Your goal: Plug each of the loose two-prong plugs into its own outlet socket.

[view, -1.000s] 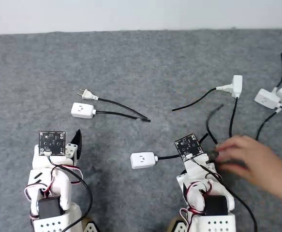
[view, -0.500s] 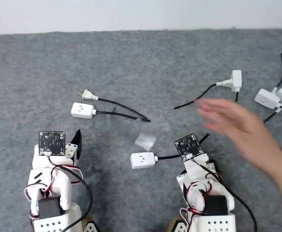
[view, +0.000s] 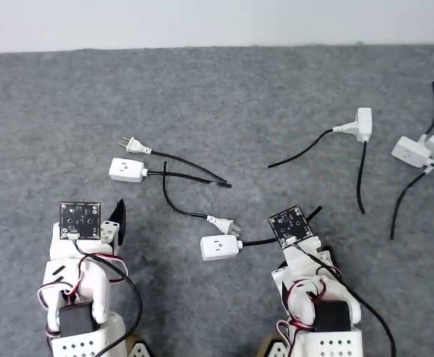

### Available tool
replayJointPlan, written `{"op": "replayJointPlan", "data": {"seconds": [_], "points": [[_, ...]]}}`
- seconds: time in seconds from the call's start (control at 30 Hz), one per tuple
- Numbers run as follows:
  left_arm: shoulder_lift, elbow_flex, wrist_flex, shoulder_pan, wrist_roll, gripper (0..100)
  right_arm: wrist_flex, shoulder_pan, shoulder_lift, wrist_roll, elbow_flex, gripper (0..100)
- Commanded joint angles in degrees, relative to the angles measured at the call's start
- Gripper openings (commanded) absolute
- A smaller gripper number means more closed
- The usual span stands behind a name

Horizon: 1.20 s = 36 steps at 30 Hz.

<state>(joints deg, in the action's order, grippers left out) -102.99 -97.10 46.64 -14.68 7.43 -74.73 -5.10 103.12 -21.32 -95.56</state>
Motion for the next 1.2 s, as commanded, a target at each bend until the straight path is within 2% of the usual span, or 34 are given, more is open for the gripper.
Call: {"op": "replayJointPlan", "data": {"seconds": [0.0,0.17,0.37,0.47,0.63,1.07,1.17], "points": [[-0.18,2.24,1.23,0.00,0.35,25,-0.48,0.31,0.75,-0.09,-0.88,30.3],[-0.18,2.68,2.46,0.35,1.85,25,-0.48,-0.22,0.75,0.18,-0.88,30.3],[-0.18,2.77,2.55,0.35,1.76,25,-0.48,-10.33,0.75,0.18,-0.88,30.3],[-0.18,2.77,2.55,0.35,1.76,25,-0.48,-12.70,0.75,0.09,-0.88,30.3],[-0.18,2.77,2.64,0.26,1.76,25,-0.48,-10.42,0.75,0.18,-0.88,30.3],[-0.18,3.30,3.78,0.26,1.76,25,-0.04,-9.98,0.84,0.18,-0.79,30.3],[-0.18,3.30,3.78,0.26,1.76,25,3.30,-9.45,0.75,-0.18,-0.79,30.3]]}}
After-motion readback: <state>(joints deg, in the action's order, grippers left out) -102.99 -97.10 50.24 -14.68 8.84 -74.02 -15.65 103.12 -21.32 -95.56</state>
